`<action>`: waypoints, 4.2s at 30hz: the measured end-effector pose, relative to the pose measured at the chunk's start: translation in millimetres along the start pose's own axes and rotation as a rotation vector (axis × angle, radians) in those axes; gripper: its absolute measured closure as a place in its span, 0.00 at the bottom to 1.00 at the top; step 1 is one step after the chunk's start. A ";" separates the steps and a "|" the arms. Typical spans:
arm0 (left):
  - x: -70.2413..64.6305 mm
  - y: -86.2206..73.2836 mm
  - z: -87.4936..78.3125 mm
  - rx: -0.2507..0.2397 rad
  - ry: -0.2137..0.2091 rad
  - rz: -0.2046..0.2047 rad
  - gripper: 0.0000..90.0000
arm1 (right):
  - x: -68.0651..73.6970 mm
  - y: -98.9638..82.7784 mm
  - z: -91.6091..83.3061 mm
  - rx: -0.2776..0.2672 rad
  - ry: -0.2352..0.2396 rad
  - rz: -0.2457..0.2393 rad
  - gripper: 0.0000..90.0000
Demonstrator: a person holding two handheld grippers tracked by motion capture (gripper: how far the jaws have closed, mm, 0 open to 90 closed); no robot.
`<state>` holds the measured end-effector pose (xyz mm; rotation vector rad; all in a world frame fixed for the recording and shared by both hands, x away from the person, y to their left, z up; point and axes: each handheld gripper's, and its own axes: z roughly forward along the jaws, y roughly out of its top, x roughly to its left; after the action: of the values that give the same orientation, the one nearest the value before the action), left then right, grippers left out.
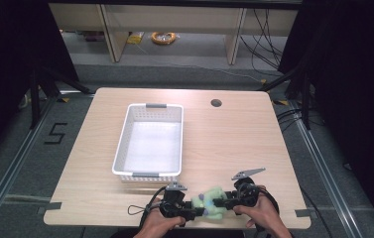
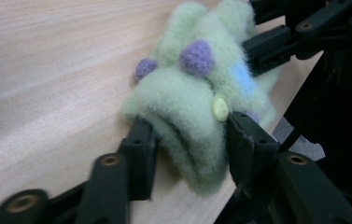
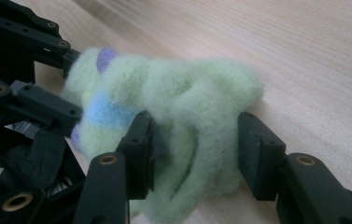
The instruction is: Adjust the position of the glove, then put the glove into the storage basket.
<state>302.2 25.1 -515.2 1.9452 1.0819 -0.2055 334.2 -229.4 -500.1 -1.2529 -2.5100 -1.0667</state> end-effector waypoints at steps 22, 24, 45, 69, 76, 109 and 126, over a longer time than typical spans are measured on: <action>3.3 4.7 -13.1 -0.025 -0.008 0.062 0.80 | 16.3 -7.8 -3.1 -0.112 0.011 0.006 0.77; 2.5 5.1 -15.0 -0.035 -0.007 0.059 0.80 | 18.6 -7.5 -2.9 -0.119 0.012 0.010 0.77; -4.4 12.8 -44.5 -0.068 -0.025 0.105 0.80 | 38.4 5.4 -15.0 -0.172 0.050 -0.031 0.78; 10.4 64.2 -116.6 -0.129 0.013 0.080 0.79 | 75.0 89.3 -36.0 -0.182 0.076 -0.098 0.78; 29.1 77.3 -129.6 -0.125 0.035 0.040 0.80 | 78.6 122.7 -26.1 -0.162 0.064 -0.138 0.78; 130.0 96.9 -143.6 0.002 0.210 -0.079 0.79 | 77.9 203.5 82.3 -0.019 0.006 -0.050 0.78; 144.6 92.8 -130.3 0.108 0.255 -0.058 0.77 | 74.6 200.4 109.3 0.057 -0.047 -0.040 0.76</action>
<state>427.2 189.6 -453.5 2.0782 1.3170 -0.0482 454.9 -29.7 -443.2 -1.2312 -2.5913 -0.9772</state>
